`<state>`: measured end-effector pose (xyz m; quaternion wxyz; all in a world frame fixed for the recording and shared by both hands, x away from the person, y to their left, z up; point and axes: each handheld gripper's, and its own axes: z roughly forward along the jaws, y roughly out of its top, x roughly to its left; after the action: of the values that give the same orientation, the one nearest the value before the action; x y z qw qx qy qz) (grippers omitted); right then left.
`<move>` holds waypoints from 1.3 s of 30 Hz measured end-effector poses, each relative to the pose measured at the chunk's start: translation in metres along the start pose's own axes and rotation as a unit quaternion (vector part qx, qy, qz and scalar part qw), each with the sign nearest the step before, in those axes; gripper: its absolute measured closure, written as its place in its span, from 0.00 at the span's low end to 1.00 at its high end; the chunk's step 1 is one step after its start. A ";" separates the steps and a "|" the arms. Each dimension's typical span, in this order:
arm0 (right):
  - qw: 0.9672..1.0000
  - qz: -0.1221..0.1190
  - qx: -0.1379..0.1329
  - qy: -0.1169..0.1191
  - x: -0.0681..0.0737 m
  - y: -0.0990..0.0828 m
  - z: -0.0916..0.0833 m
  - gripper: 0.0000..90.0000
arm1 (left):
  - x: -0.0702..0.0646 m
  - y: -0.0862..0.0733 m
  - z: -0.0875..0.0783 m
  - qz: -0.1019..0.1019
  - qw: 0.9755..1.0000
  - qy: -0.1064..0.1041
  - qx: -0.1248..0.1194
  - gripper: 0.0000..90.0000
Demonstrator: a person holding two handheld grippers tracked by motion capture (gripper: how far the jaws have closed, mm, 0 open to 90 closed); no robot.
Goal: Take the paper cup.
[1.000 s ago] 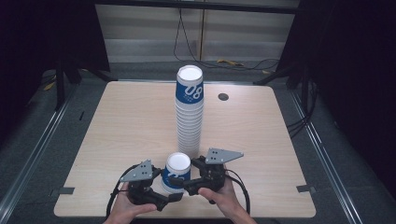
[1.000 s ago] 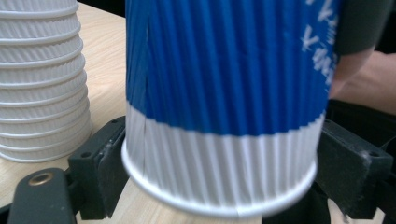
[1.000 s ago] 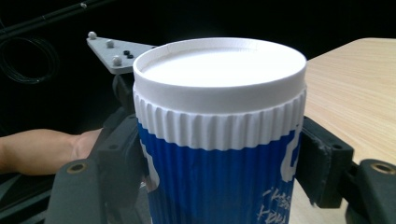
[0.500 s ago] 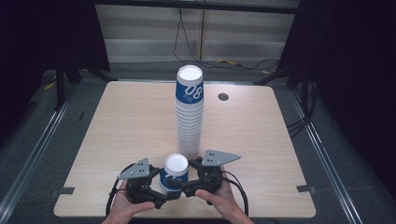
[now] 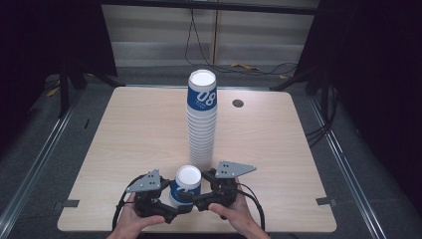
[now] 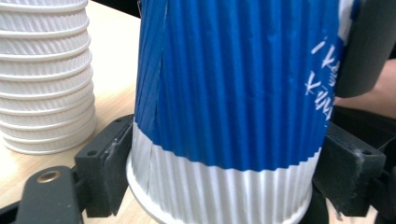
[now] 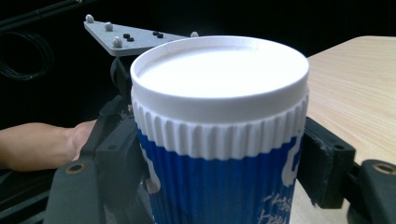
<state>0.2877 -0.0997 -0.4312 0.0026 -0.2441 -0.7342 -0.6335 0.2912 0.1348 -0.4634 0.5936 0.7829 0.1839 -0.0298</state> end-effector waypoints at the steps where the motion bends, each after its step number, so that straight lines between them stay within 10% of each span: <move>1: 1.000 0.004 0.001 0.002 0.000 0.000 0.000 0.29 | 0.000 0.000 -0.001 0.002 1.000 -0.001 0.000 0.19; 39: 0.999 0.017 0.026 -0.036 -0.013 0.006 -0.016 0.16 | 0.013 0.010 -0.019 -0.008 0.998 0.039 0.053 0.21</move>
<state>0.2965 -0.1186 -0.4262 -0.0069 -0.2786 -0.7460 -0.6049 0.3029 0.1541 -0.4518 0.5435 0.8123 0.2113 -0.0139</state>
